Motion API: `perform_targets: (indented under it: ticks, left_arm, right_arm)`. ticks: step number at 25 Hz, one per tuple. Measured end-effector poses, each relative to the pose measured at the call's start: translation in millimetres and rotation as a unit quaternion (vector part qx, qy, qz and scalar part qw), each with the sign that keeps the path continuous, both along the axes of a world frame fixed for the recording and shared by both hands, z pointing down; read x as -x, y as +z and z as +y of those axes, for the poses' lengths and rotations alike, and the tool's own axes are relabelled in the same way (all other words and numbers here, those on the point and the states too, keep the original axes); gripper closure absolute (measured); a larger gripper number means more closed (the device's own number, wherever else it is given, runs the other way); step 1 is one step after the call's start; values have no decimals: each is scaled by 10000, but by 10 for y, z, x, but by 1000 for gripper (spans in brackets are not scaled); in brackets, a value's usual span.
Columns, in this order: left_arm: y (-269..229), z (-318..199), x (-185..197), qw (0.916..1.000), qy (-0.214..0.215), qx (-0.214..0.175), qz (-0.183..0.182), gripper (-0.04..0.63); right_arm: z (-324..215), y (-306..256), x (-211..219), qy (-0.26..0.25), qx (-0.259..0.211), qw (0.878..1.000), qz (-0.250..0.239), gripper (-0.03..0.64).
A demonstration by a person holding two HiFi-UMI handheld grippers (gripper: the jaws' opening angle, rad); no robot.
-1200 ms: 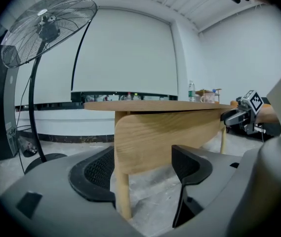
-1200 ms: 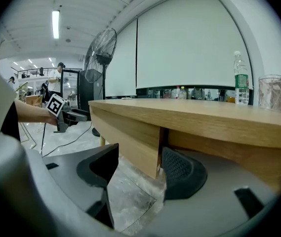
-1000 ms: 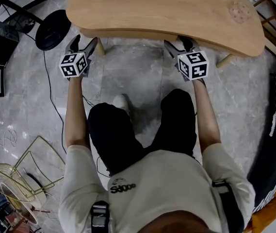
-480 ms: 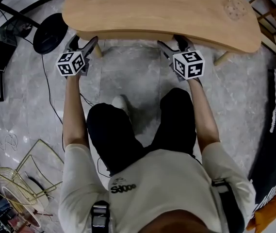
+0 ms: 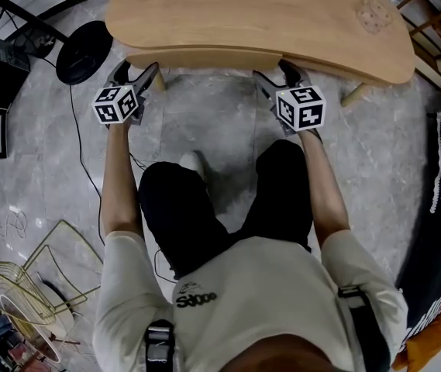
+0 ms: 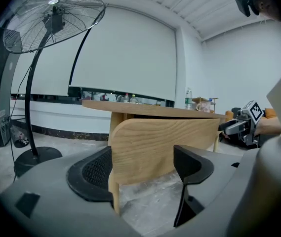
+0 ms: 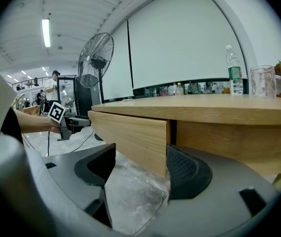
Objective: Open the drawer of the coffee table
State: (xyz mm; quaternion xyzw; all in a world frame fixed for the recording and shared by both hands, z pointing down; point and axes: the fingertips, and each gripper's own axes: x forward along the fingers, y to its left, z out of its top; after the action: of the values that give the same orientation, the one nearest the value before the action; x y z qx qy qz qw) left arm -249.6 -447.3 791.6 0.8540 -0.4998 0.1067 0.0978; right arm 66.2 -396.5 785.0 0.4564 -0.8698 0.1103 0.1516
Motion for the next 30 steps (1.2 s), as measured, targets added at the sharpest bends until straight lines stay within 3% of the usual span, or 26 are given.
perform_targets:
  ticks: [18, 30]
  left_arm:
    - [51, 643, 41, 9995, -327, 40, 25, 198]
    - [30, 1070, 112, 9995, -256, 165, -6, 199]
  right_arm:
    - [689, 37, 23, -49, 184, 9996, -192, 337]
    - [1135, 11, 82, -210, 394, 9987, -236, 337]
